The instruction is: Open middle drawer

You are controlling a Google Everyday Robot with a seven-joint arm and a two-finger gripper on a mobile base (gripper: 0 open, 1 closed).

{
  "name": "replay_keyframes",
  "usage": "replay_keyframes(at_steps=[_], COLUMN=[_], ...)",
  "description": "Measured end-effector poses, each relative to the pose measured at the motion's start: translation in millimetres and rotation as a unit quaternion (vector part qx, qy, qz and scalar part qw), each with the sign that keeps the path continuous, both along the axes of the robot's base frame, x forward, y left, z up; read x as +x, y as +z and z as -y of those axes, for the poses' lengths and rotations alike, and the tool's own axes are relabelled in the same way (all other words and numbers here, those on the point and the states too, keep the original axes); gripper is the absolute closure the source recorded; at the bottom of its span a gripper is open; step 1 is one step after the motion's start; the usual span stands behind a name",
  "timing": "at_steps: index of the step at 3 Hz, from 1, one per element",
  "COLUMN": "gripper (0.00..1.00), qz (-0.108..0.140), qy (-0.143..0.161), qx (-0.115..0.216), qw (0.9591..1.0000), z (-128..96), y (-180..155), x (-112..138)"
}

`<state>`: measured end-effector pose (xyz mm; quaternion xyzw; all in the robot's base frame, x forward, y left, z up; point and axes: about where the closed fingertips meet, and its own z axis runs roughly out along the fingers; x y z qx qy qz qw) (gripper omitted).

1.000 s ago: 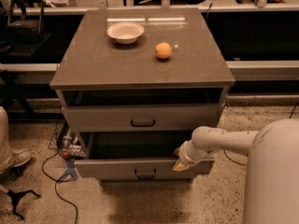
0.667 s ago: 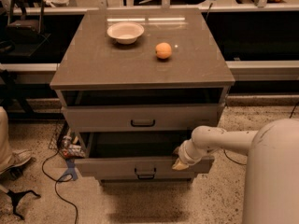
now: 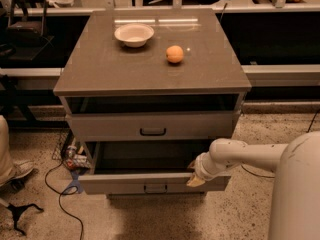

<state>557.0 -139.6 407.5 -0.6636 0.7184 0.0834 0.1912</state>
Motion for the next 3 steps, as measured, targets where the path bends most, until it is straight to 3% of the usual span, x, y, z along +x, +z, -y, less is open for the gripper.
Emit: replay_keyframes(at_steps=[2,3], gripper=[0.59,0.28], qz=[-0.003,-0.004], qy=[0.002,0.002], qx=[0.001,0.001], qw=[1.0000,1.0000], z=[-2.0,-2.8], y=[-2.8,-3.8], x=[-2.0,-2.7])
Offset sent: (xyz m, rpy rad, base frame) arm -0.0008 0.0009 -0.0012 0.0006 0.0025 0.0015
